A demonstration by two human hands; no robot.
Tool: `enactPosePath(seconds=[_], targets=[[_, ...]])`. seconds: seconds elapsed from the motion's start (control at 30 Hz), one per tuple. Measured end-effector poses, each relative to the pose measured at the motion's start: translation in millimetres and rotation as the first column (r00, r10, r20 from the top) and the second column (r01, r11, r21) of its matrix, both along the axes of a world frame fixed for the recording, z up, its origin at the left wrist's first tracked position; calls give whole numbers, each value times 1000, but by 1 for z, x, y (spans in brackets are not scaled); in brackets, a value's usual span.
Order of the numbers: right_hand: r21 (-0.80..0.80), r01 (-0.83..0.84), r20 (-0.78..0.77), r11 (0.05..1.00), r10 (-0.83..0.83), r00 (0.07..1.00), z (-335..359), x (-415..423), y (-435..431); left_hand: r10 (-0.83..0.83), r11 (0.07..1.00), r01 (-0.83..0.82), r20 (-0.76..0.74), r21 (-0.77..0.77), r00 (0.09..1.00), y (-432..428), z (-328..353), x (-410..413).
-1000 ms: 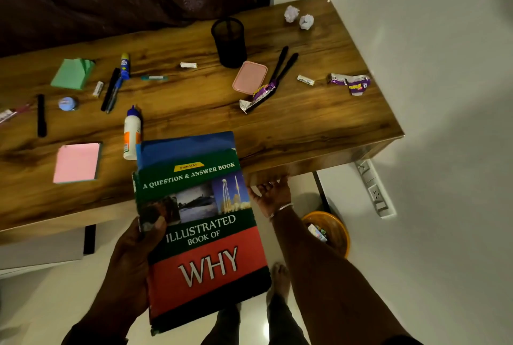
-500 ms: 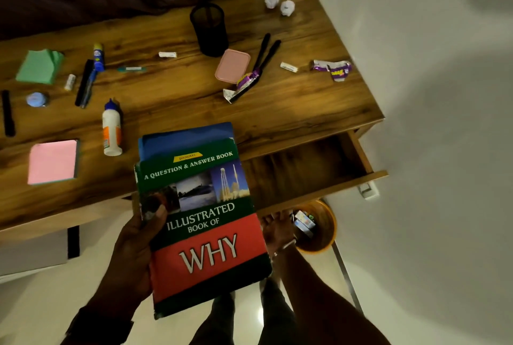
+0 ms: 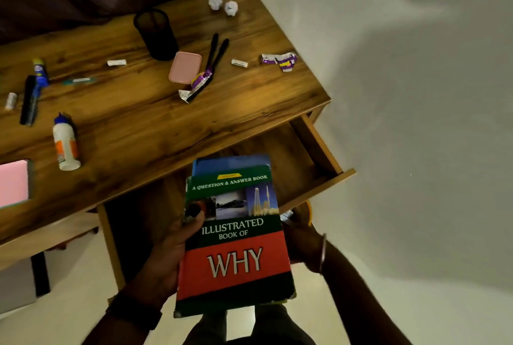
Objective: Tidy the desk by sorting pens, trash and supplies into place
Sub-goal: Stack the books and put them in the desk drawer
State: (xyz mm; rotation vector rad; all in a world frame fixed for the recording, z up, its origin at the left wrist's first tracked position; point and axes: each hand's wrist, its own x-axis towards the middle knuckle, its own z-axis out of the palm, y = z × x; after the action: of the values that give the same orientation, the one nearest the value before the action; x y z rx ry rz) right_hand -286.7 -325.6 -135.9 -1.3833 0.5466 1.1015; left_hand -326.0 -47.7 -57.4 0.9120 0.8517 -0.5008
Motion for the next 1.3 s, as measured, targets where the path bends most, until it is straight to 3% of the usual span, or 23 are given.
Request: enactPosePath(seconds=[0.07, 0.2, 0.4, 0.63, 0.8, 0.93, 1.07, 1.13, 1.3], targets=[[-6, -41, 39, 999, 42, 998, 43, 16, -13, -51, 998, 50, -20, -30, 998, -6, 0, 2], [143, -120, 130, 982, 102, 986, 86, 43, -21, -90, 994, 84, -84, -74, 992, -24, -5, 13], [-93, -135, 177, 986, 150, 973, 82, 101, -15, -68, 997, 64, -140, -33, 988, -52, -21, 66], [-329, -137, 314, 934, 246, 917, 42, 199, -12, -78, 983, 93, -97, 156, 992, -72, -71, 149], [-603, -129, 419, 787, 450, 788, 15, 227, 3, -168, 908, 186, -80, 376, 983, -85, -95, 187], [-823, -175, 306, 540, 682, 665, -2, 222, 8, -279, 836, 275, -63, 474, 958, -94, -112, 191], [-925, -200, 197, 322, 859, 473, -18, 206, 7, -435, 686, 387, -79, 616, 897, -96, -121, 190], [-947, -151, 192, 285, 874, 446, -23, 204, 6, -475, 617, 431, -125, 658, 871, -96, -126, 191], [-991, -98, 52, 86, 950, 306, -25, 203, 8, -527, 561, 475, -150, 678, 837, -101, -122, 188]])
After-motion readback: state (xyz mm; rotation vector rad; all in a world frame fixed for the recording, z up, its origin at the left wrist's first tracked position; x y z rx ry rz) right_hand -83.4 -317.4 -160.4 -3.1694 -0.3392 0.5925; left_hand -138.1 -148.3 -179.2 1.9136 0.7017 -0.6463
